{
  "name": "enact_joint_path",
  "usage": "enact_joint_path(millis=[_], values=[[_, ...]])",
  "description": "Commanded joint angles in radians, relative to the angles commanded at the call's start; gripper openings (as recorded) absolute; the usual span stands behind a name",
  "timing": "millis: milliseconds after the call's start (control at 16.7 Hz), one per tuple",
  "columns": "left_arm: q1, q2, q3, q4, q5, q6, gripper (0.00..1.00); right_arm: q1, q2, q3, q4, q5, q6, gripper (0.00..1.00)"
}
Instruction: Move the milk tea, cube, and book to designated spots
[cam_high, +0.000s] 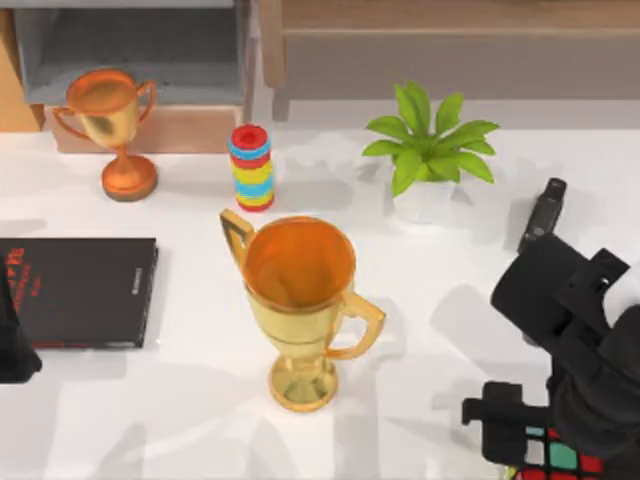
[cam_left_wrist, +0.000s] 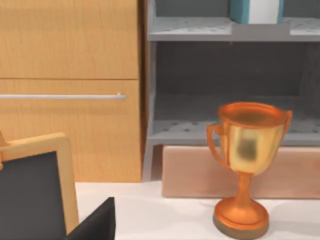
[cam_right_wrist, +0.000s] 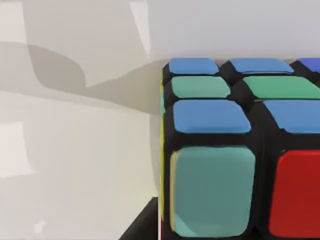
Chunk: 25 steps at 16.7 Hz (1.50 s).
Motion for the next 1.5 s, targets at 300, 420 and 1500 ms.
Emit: enact_joint_path(millis=[300,420,1500], values=[[0.000,0.000,0.000,0.000,0.000,0.000,1.00,0.000,0.000,0.000,0.000,0.000,0.000,0.00],[0.000,0.000,0.000,0.000,0.000,0.000,1.00,0.000,0.000,0.000,0.000,0.000,0.000,0.00],[0.000,0.000,0.000,0.000,0.000,0.000,1.00,-0.034,0.008,0.227,0.025,0.108,-0.134,0.00]])
